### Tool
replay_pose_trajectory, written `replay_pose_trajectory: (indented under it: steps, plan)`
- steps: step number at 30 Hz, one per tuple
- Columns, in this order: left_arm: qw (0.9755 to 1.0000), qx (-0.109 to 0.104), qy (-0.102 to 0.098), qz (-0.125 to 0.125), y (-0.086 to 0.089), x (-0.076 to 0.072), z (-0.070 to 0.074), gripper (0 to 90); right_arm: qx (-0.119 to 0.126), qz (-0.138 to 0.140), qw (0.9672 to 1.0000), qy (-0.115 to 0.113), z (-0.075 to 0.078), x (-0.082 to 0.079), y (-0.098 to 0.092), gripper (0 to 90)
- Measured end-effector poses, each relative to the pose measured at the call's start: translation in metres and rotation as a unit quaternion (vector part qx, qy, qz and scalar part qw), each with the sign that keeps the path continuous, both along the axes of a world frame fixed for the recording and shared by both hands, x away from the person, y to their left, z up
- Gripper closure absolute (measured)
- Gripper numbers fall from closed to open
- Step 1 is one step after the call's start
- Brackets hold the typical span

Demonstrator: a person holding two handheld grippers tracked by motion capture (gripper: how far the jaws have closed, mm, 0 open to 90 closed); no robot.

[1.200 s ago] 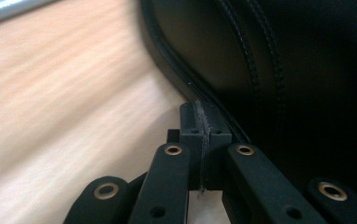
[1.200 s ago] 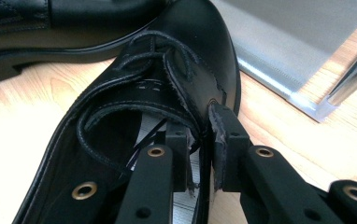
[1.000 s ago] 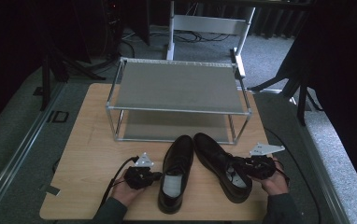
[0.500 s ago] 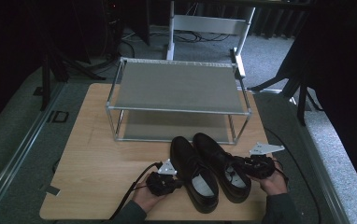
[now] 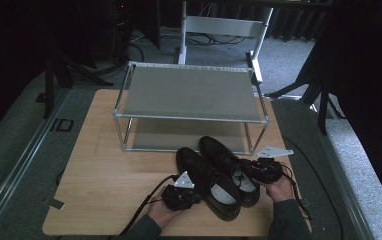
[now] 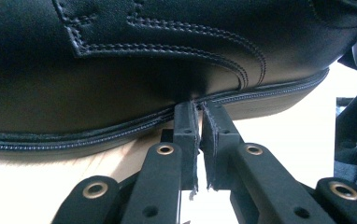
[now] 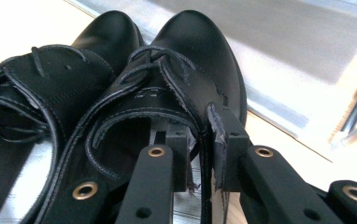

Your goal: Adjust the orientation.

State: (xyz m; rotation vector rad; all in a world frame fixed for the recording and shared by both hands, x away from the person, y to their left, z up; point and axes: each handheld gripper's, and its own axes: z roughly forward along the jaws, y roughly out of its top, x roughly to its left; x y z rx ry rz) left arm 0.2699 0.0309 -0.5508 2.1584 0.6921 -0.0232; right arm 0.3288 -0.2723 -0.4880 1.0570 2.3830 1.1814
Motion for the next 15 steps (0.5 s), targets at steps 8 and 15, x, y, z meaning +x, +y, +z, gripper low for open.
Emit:
replay_pose_trajectory:
  steps: [8, 15]
  plan:
    - [1.0000, -0.005, 0.007, -0.002, -0.0008, 0.0024, -0.0008, 87.2, 0.004, 0.010, 0.9999, 0.013, -0.0007, 0.0026, -0.0010, 79.5]
    - [0.9998, -0.015, 0.010, -0.006, -0.0066, 0.0014, -0.0026, 87.3, -0.019, 0.038, 0.9990, 0.016, 0.0048, 0.0035, -0.0053, 80.1]
